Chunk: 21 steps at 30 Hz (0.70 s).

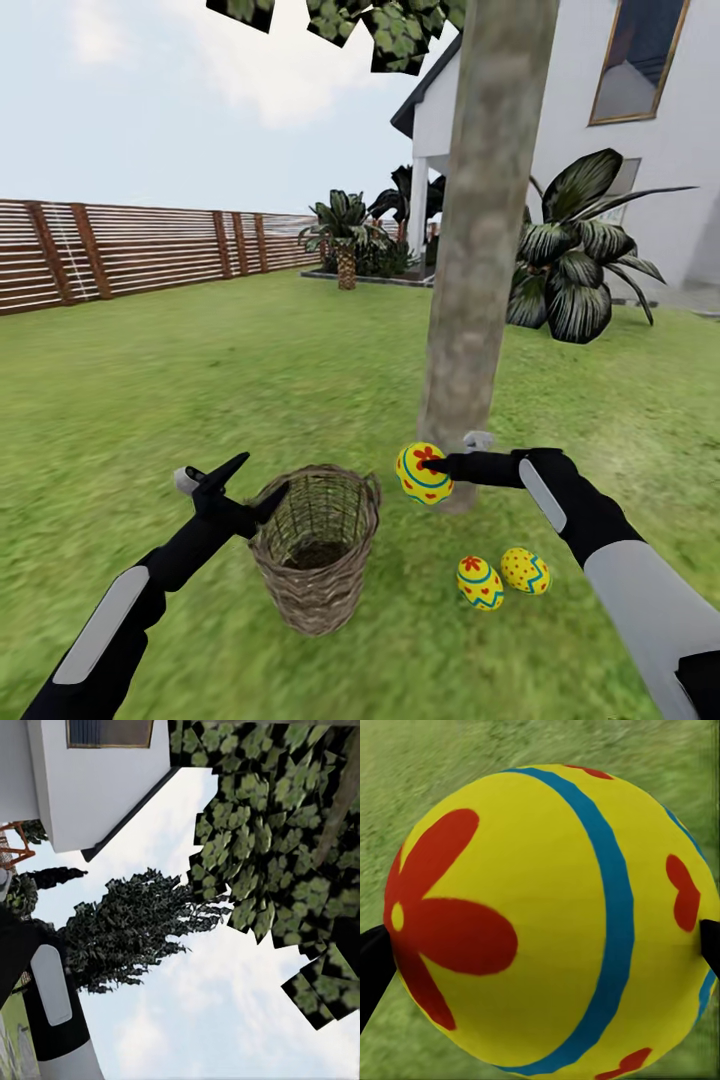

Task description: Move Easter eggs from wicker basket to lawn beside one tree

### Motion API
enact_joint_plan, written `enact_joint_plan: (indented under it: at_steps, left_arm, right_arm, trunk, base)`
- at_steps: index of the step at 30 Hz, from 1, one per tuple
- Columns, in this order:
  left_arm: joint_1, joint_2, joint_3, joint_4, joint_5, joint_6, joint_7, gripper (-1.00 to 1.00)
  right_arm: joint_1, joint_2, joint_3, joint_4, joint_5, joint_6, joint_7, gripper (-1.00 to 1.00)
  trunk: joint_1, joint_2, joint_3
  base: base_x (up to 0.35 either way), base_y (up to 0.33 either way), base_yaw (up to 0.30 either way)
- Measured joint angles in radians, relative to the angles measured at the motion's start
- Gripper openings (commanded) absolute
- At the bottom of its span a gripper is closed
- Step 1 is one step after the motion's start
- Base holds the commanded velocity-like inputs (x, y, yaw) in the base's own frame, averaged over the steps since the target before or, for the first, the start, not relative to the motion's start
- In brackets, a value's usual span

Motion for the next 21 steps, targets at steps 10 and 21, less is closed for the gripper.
enact_joint_plan:
  at_steps: [10,21]
  left_arm:
    - [0.000,0.000,-0.001,0.000,0.000,-0.001,0.000,1.00]
    - [0.000,-0.002,-0.001,0.000,0.000,-0.001,0.000,1.00]
  right_arm:
    - [0.000,0.000,0.000,0.007,-0.001,-0.006,0.000,-1.00]
    - [0.002,0.012,0.007,-0.009,0.005,-0.012,-0.002,-1.00]
  trunk:
    - [0.000,0.000,0.011]
    - [0.000,0.000,0.017]
  base:
    - [0.000,0.000,-0.216]
    - [0.000,0.000,-0.130]
